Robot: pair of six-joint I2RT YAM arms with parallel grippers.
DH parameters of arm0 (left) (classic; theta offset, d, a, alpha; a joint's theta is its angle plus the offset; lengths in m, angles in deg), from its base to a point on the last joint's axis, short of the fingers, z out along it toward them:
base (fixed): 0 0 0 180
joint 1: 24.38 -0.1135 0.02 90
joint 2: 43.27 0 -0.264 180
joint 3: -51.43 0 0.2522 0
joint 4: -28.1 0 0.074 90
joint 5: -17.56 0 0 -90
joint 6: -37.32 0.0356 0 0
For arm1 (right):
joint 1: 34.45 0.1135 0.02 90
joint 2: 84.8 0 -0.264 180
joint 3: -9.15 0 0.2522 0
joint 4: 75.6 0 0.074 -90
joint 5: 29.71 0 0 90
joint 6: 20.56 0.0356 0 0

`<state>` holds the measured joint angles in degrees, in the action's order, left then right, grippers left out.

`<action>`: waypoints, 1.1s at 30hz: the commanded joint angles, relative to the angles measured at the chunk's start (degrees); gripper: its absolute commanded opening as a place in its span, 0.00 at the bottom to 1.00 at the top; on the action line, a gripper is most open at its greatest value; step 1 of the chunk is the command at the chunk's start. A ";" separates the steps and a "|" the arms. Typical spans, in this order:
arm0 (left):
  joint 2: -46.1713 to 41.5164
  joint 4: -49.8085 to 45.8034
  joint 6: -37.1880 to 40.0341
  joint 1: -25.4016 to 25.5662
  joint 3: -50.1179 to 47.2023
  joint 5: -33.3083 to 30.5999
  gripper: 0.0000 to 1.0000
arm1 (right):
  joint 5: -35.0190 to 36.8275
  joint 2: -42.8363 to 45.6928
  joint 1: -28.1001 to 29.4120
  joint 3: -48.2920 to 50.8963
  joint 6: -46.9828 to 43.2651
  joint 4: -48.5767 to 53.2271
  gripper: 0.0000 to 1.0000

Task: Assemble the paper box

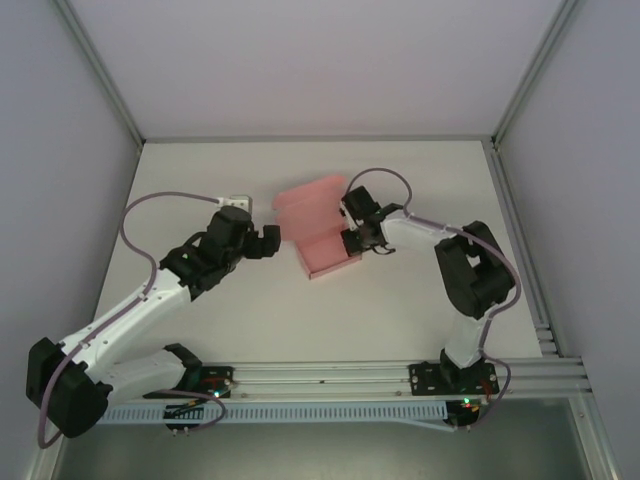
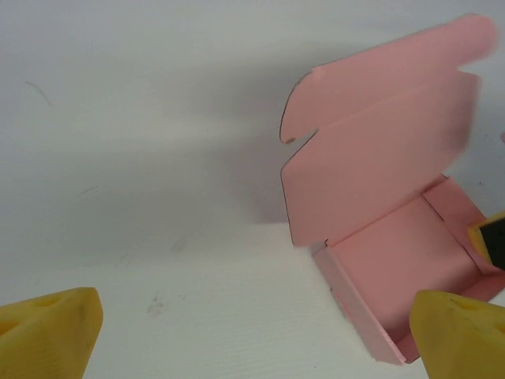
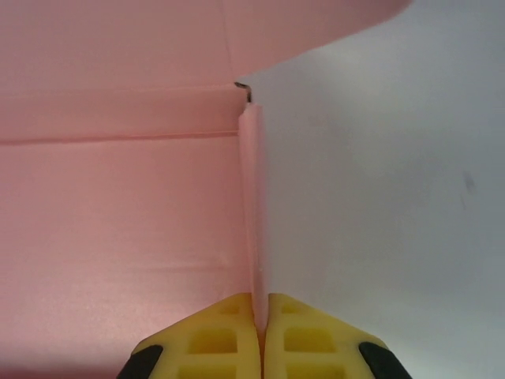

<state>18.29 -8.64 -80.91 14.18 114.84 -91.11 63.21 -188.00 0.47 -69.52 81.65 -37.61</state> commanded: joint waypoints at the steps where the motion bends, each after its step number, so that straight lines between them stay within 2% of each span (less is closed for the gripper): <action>1: -0.49 0.44 -2.04 -0.35 0.00 -1.48 1.00 | 7.47 4.91 3.38 5.37 18.42 3.00 0.00; 6: 1.31 2.94 -2.18 -0.40 -0.37 0.54 1.00 | 13.10 7.78 7.98 9.14 31.30 5.23 0.00; 10: 3.83 5.24 0.39 -0.42 -0.28 4.19 1.00 | 12.13 11.82 9.84 12.47 34.35 1.03 0.00; 12: 5.23 7.13 3.00 -0.37 -0.23 6.37 1.00 | 12.61 13.74 9.82 12.31 33.53 0.64 0.23; 13: 5.98 8.20 4.81 -0.57 -0.06 7.92 1.00 | 12.91 14.91 9.85 12.14 31.95 0.45 0.39; 14: 6.68 9.37 6.55 -0.70 0.06 9.56 1.00 | 14.04 15.90 9.75 11.34 30.17 1.38 0.45; 17: 9.25 12.55 13.60 -3.03 0.86 17.53 1.00 | 20.25 19.54 9.78 8.69 21.75 4.23 0.52; 18: 10.30 13.40 15.94 -4.00 1.29 19.98 1.00 | 22.44 20.98 9.65 8.63 18.50 3.88 0.61; 19: 11.57 14.32 17.42 -5.22 1.95 21.65 1.00 | 23.40 22.68 9.12 9.18 13.64 1.93 0.78; 20: 12.99 14.63 18.61 -6.55 3.04 23.68 1.00 | 22.94 24.17 8.13 10.08 9.46 -0.59 0.89; 22: 16.46 14.17 21.68 -9.33 5.90 28.39 1.00 | 15.21 26.40 4.06 10.96 -1.34 -6.51 0.99; 24: 19.51 12.98 28.16 -10.71 8.34 32.68 1.00 | 4.83 26.85 -1.60 10.56 -9.43 -9.69 1.00; 26: 21.61 10.93 37.07 -10.71 9.86 35.38 1.00 | -1.37 26.22 -5.68 7.93 -13.88 -8.61 1.00; 28: 23.71 8.23 44.53 -10.71 11.73 38.81 1.00 | -12.95 25.11 -9.39 6.56 -21.98 -8.19 1.00; 31: 28.47 1.94 50.05 -10.73 17.42 42.60 1.00 | -23.65 21.09 -13.09 3.17 -28.08 -5.06 1.00; 32: 30.16 0.16 50.99 -10.79 19.35 43.51 1.00 | -24.54 19.29 -13.87 1.58 -28.90 -3.62 0.95; 33: 31.92 -1.55 51.70 -10.79 21.45 43.58 0.99 | -26.02 17.20 -14.36 -0.33 -31.05 -1.51 0.87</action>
<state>46.88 -3.60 -38.44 3.36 131.47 -53.32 49.87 -166.80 -12.51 -65.91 61.45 -43.33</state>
